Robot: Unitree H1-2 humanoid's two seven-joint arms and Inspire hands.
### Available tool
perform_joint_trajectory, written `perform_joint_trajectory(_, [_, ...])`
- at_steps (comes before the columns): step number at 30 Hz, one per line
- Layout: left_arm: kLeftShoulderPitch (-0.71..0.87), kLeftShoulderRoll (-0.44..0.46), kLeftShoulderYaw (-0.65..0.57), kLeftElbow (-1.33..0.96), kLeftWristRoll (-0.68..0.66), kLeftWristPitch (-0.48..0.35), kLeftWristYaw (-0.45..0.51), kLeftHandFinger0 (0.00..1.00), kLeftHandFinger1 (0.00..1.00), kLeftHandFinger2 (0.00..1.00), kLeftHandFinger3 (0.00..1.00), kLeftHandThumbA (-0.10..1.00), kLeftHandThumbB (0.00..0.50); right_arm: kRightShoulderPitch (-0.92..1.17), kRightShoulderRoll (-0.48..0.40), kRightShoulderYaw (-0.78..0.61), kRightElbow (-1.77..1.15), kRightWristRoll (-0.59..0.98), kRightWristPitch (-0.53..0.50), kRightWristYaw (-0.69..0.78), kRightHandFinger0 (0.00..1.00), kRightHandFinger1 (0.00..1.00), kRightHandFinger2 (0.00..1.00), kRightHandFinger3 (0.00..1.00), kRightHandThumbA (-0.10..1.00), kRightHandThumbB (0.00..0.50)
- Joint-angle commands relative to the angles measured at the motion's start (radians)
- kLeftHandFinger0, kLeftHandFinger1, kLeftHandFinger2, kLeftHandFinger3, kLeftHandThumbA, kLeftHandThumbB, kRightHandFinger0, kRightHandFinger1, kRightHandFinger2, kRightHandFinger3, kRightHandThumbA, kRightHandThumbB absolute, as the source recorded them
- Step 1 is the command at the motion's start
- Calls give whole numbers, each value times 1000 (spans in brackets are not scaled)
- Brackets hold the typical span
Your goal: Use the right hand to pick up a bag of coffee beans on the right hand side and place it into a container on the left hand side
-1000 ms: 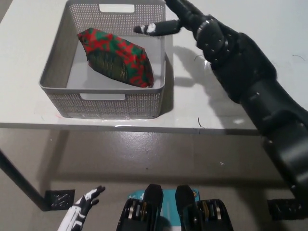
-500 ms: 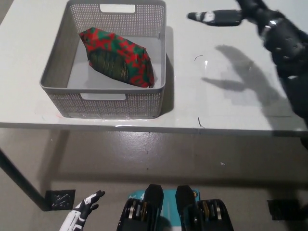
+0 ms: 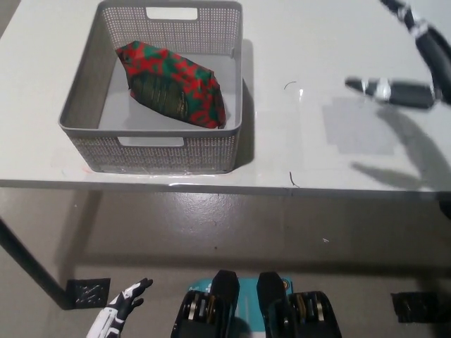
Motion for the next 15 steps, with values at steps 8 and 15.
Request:
perform_joint_trajectory(8, [-8,4,38,6,-49,-52,6,1000,1000,1000,1000,1000,180,551,151,-69,-470,238,-208,-74,1000,1000,1000,1000,1000,343])
perform_joint_trajectory(15, [17,4,45,-6,-46,-69,2,1000,1000,1000,1000,1000,197,694,241,-20,-332,291,-280,-26,1000,1000,1000,1000,1000,386])
